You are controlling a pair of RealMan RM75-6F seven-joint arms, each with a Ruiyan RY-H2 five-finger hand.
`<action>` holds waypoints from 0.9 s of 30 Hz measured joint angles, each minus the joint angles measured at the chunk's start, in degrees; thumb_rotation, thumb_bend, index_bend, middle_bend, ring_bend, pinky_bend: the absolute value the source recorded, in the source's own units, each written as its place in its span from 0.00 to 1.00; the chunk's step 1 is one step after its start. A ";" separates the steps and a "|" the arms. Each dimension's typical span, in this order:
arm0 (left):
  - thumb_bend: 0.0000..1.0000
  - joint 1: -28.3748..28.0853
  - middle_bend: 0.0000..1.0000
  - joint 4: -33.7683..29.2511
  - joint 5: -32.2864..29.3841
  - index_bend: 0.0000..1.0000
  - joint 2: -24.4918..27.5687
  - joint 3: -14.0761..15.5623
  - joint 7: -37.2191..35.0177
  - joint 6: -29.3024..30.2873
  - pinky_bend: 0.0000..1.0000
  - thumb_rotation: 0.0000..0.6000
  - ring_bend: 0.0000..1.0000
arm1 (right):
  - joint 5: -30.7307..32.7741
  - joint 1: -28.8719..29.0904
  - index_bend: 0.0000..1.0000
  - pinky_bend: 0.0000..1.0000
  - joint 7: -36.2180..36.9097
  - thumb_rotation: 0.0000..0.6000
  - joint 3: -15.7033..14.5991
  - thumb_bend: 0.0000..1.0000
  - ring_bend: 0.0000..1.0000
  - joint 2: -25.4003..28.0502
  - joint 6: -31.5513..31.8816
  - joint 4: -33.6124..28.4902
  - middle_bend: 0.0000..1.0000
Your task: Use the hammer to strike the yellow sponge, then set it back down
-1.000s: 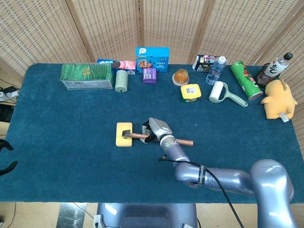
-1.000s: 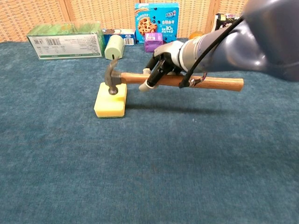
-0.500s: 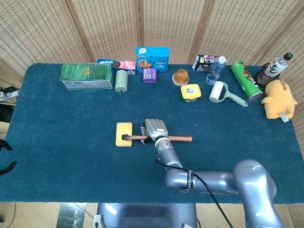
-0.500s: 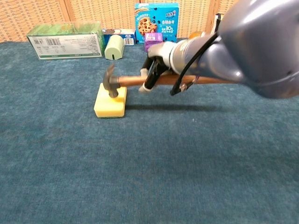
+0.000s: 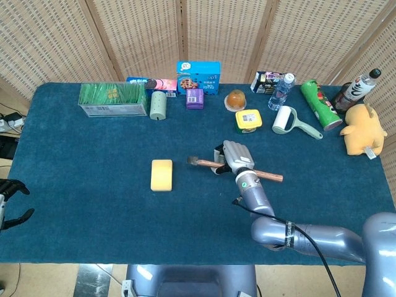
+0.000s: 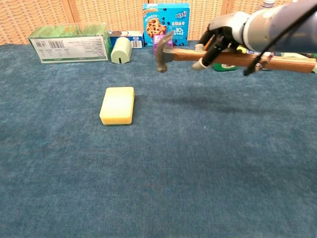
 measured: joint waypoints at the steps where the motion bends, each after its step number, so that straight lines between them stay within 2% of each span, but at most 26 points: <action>1: 0.22 -0.03 0.37 -0.13 0.05 0.46 -0.01 0.04 0.12 -0.03 0.19 1.00 0.26 | -0.72 -0.55 0.89 1.00 0.08 1.00 -0.67 0.39 1.00 0.26 0.06 -0.11 1.00; 9: 0.22 -0.17 0.37 -1.38 0.38 0.46 -0.05 0.38 1.26 -0.18 0.19 1.00 0.26 | -6.91 -3.79 0.88 0.99 -0.35 1.00 -5.86 0.39 1.00 0.38 0.14 0.56 1.00; 12: 0.23 0.06 0.37 -1.70 0.33 0.46 0.21 0.51 1.39 0.06 0.19 1.00 0.26 | -7.36 -4.21 0.89 0.98 -1.40 1.00 -7.37 0.39 1.00 -0.17 -0.81 2.11 1.00; 27: 0.22 -0.03 0.37 -2.20 0.45 0.46 -0.16 0.94 2.01 -0.30 0.19 1.00 0.26 | -9.75 -7.62 0.86 0.93 -2.08 1.00 -10.09 0.39 1.00 -0.96 -2.19 6.66 1.00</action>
